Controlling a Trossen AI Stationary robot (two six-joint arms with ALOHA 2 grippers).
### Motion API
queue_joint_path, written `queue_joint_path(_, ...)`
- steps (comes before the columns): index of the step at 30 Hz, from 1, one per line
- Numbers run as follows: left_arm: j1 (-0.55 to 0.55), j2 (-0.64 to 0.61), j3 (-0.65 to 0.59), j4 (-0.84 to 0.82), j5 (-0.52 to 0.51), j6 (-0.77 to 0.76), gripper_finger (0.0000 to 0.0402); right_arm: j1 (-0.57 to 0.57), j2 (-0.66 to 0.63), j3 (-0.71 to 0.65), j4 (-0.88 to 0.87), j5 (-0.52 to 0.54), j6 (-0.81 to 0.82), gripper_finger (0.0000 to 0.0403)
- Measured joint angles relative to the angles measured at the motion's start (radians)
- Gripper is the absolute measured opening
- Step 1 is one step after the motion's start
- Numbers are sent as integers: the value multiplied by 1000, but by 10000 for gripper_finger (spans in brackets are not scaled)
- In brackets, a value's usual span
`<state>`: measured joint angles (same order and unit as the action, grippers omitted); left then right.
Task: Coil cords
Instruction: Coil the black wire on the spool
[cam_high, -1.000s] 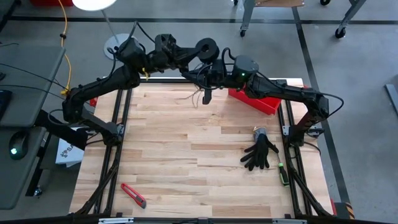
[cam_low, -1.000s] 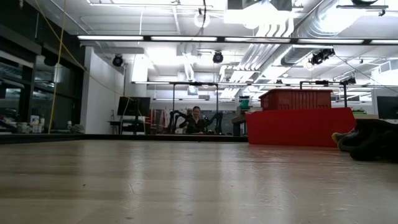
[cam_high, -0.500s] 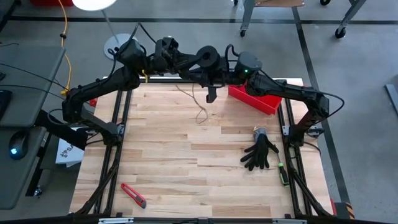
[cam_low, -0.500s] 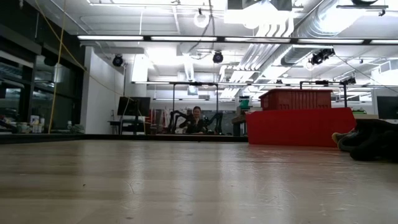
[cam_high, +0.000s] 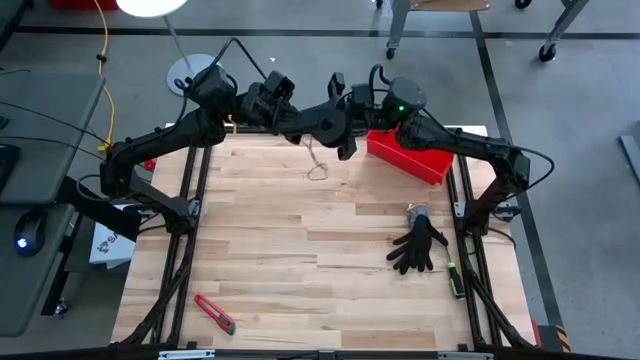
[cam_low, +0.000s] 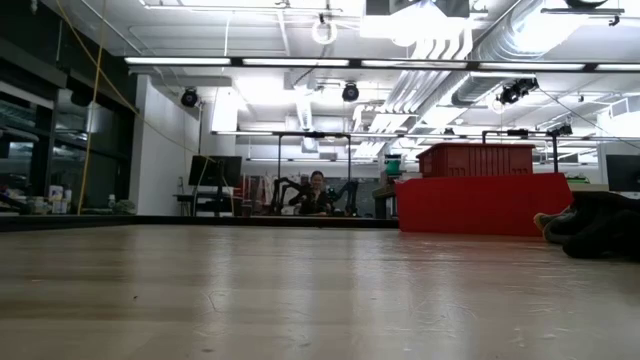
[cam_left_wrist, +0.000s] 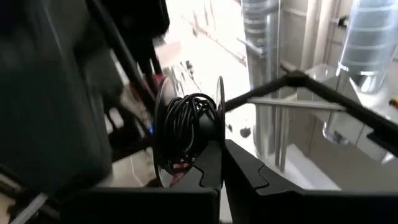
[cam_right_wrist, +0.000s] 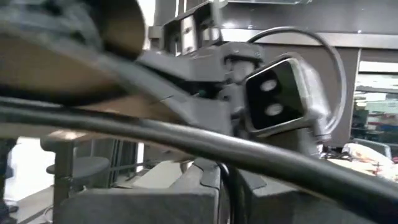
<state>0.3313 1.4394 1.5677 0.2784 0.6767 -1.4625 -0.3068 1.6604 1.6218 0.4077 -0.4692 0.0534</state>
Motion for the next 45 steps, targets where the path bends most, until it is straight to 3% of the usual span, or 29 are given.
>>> queue_joint_path(7,0,-11,-1,-56,156,38,0,-38,0,0,3,-16,32,0)
queue_joint_path(14,21,-78,-1,-383,180,283,0,-70,0,0,-3,-64,55,0)
queue_joint_path(18,47,-112,-1,-575,129,416,0,-80,0,0,-16,-65,54,0)
queue_joint_path(26,110,-178,-1,-857,-81,720,0,-80,0,0,-50,-66,49,0)
queue_joint_path(34,170,-248,-1,-982,-273,945,0,-80,0,0,-128,-58,23,0)
queue_joint_path(38,196,-268,-1,-975,-297,970,0,-80,0,0,-168,-38,14,0)
queue_joint_path(45,203,-274,63,-968,-248,987,0,-87,-1,0,-209,22,-9,0)
